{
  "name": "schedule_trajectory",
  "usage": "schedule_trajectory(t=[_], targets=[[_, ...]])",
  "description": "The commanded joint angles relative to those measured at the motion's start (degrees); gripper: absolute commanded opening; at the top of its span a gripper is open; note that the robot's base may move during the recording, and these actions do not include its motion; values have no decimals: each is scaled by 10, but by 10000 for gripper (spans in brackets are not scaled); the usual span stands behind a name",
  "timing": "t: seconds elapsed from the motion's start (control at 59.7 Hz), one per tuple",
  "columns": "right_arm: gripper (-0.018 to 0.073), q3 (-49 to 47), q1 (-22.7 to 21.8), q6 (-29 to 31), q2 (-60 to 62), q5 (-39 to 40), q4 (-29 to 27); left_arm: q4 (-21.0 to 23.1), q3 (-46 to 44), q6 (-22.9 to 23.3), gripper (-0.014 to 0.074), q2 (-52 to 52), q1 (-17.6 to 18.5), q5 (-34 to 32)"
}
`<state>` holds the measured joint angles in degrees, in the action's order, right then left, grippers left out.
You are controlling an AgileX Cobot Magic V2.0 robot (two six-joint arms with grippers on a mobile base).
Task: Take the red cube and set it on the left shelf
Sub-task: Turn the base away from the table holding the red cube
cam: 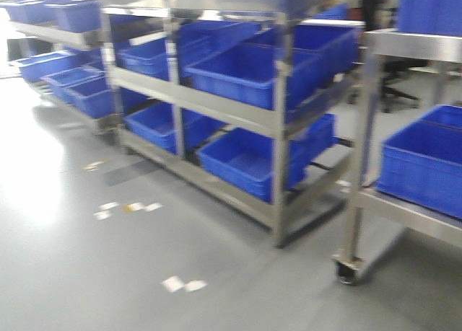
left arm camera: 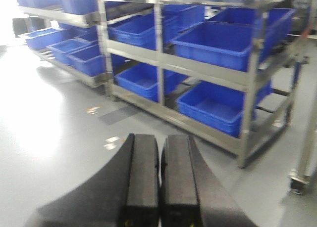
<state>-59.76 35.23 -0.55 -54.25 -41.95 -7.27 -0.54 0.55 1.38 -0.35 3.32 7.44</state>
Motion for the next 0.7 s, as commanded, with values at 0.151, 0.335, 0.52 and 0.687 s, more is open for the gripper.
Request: schedule_trajectory(t=[0.151, 0.335, 0.52, 0.687], targets=[[54, -16, 1, 5, 9, 39, -1, 2, 13, 0, 102, -9, 4, -50], [54, -16, 1, 5, 9, 39, -1, 2, 13, 0, 102, -9, 4, -50], [54, -16, 1, 5, 9, 39, -1, 2, 13, 0, 102, -9, 4, -50], [54, -16, 1, 5, 9, 39, -1, 2, 13, 0, 102, -9, 4, -50]])
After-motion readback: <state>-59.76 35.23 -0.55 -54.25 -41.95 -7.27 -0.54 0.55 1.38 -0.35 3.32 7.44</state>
